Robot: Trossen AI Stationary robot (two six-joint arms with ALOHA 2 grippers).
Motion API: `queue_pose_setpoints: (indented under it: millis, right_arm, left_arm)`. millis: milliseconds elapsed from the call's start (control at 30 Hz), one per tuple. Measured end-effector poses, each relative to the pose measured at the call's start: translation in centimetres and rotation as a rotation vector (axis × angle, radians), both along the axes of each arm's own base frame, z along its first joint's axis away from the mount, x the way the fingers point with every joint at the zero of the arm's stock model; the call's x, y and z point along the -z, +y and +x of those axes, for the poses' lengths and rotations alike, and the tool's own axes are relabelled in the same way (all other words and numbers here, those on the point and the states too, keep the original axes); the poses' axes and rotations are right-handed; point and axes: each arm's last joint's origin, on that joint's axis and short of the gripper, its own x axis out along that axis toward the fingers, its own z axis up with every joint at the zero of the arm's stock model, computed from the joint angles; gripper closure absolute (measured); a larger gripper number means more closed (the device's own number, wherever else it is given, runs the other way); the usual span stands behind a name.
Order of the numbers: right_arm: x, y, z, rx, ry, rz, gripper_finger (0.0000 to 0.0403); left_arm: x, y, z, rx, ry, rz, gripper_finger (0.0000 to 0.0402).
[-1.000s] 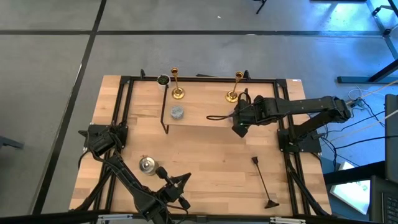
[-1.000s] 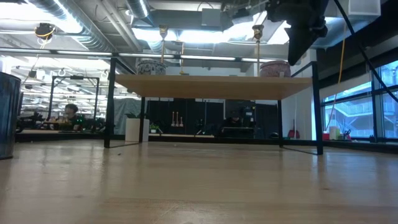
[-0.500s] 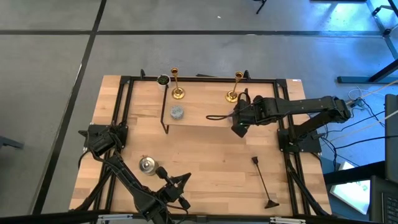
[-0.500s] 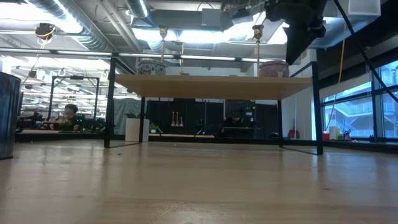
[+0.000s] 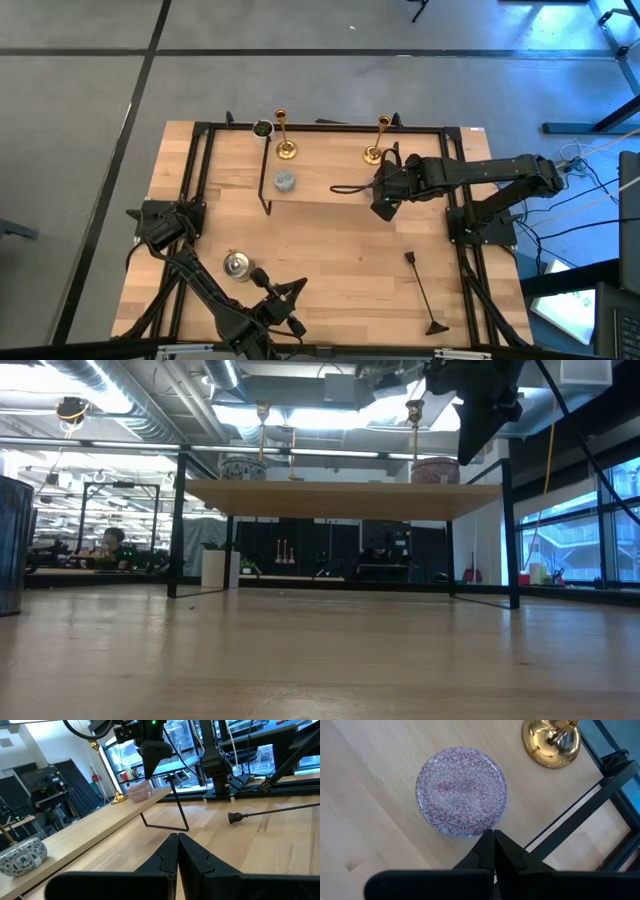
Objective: Pick & Place candle stick holders
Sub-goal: Put the pink scented candle on the shelf, then put the silver scented candle on the shelf
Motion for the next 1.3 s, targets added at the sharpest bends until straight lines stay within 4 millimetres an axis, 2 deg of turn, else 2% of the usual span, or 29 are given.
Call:
queue_pose_setpoints:
  millis: [233, 500, 700, 833, 1000, 1167, 1300]
  right_arm:
    - [-0.2, 0.1, -0.3, -0.026, 0.015, -0.013, 0.0403]
    - [-3.3, 2.3, -0.9, -0.184, -0.093, -0.043, 0.0403]
    - [-5.3, 5.9, -1.0, -0.429, -0.212, 0.114, 0.0403]
    - [-6.6, 9.6, -0.7, -0.687, -0.363, 0.234, 0.0403]
    - [-8.3, 13.7, -1.5, -0.924, -0.541, 0.275, 0.0403]
    - [-9.0, 15.9, -3.4, -0.983, -0.569, 0.217, 0.0403]
    - [-10.0, 17.3, -6.1, -0.942, -0.645, 0.052, 0.0403]
  left_arm:
    - [0.0, 0.0, 0.0, 0.0, 0.0, 0.0, 0.0396]
    - [0.0, 0.0, 0.0, 0.0, 0.002, 0.003, 0.0396]
    - [0.0, -0.1, -0.1, 0.002, 0.003, 0.004, 0.0396]
    - [0.0, -0.1, -0.1, 0.003, 0.003, 0.004, 0.0396]
    - [0.0, -0.1, -0.1, 0.003, 0.003, 0.003, 0.0396]
    - [0.1, -0.1, -0.1, 0.011, 0.026, -0.019, 0.0396]
    - [0.1, 0.1, 0.1, 0.019, 0.066, -0.061, 0.0396]
